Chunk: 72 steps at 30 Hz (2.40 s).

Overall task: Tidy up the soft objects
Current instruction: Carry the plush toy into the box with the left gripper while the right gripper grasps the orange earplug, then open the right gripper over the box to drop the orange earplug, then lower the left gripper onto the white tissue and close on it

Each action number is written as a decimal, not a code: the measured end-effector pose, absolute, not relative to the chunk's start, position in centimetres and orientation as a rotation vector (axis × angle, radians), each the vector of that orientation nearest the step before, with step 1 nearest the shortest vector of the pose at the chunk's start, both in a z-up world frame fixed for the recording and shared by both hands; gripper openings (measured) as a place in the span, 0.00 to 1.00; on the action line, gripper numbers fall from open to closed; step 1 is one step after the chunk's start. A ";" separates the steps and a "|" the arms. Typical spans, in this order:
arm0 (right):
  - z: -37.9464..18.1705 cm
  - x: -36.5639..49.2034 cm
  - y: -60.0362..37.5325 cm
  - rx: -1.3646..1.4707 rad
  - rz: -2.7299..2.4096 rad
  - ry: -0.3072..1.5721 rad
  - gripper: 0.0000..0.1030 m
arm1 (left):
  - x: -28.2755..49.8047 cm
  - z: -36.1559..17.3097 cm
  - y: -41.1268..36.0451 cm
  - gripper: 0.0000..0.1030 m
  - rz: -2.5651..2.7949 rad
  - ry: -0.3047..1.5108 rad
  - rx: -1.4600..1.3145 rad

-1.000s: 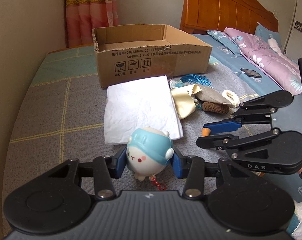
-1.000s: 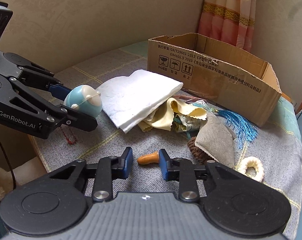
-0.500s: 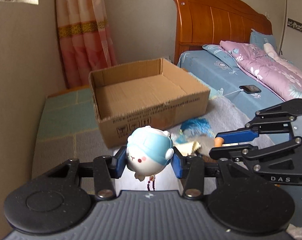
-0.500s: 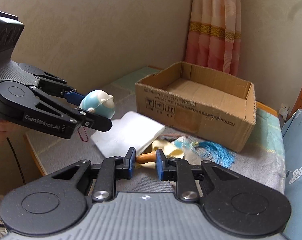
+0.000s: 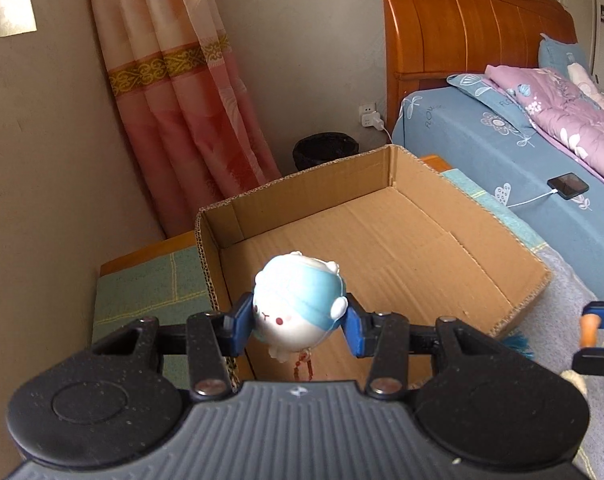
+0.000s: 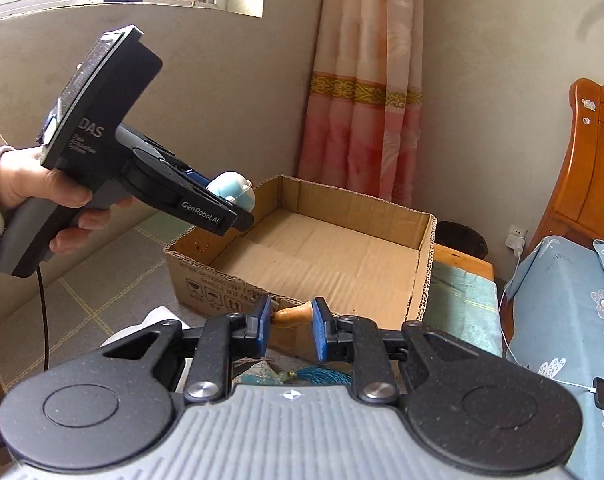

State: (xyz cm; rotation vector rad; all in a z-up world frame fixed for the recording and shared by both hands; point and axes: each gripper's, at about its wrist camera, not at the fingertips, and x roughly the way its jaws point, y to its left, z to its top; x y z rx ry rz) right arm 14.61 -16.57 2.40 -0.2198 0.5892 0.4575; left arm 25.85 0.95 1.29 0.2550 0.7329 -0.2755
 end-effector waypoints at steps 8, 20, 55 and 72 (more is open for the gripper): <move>2.4 16.6 -16.7 -0.223 0.429 0.609 0.25 | 29.1 0.3 0.8 0.84 -0.229 0.704 0.264; 2.6 20.6 -16.0 -0.224 0.396 0.634 0.25 | 23.1 2.7 3.7 0.93 -0.178 0.658 0.205; 2.4 25.1 -16.3 -0.130 0.213 0.711 1.00 | 11.6 0.0 5.2 0.99 -0.148 0.688 0.097; -4.4 11.5 -20.8 -0.105 0.050 0.735 1.00 | 9.6 -4.0 2.4 0.99 -0.214 0.735 0.181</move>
